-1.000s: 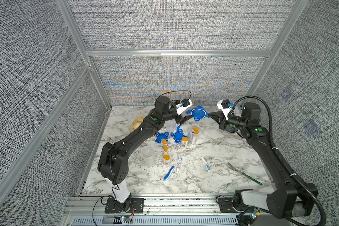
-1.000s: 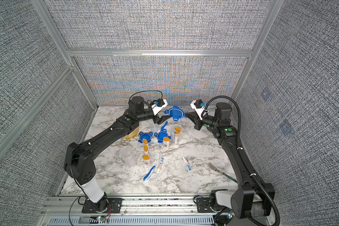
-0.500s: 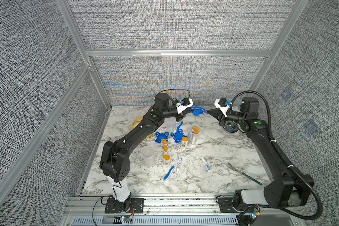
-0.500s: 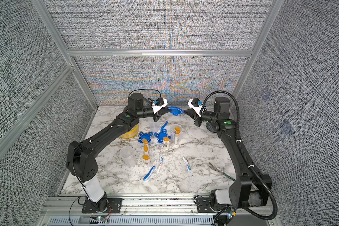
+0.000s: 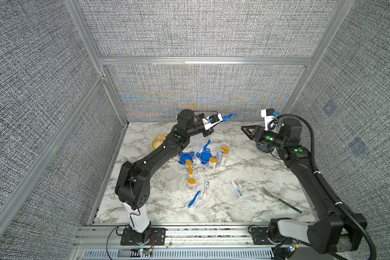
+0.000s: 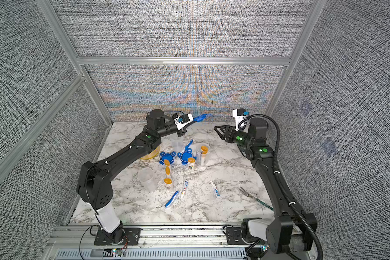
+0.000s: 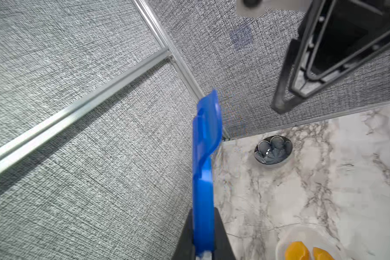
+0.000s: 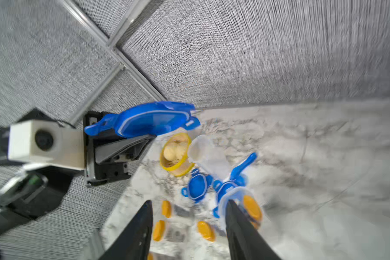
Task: Pack away toiletry kits
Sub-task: Pick up the lid from the center of the board.
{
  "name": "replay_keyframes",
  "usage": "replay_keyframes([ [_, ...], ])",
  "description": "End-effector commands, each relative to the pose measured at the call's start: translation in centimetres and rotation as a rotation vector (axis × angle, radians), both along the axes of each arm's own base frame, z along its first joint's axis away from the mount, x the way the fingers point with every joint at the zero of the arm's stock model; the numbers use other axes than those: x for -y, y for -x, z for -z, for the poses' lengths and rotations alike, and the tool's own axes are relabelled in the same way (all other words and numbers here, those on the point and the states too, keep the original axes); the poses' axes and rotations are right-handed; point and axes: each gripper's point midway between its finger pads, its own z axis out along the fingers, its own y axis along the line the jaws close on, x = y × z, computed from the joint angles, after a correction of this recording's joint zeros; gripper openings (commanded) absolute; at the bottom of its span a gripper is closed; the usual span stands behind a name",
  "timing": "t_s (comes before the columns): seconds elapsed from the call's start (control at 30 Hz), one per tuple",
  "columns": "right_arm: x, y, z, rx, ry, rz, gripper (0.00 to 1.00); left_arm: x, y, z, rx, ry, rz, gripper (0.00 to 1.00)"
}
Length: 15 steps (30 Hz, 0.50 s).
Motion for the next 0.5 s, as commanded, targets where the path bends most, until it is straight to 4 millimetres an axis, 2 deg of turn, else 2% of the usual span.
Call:
replay_keyframes([
  [0.0,-1.2,-0.2,-2.1,-0.197,-0.320,-0.015,0.51,0.1,-0.2,-1.5,0.209,0.027,-0.004,0.00],
  [0.2,-2.7,-1.6,-2.2,-0.304,-0.488,-0.056,0.49,0.6,-0.4,-0.1,0.315,0.011,0.008,0.00],
  [0.47,-4.3,-3.7,-1.5,-0.370,-0.571,-0.081,0.45,0.8,-0.4,1.5,0.388,-0.035,0.008,0.00],
])
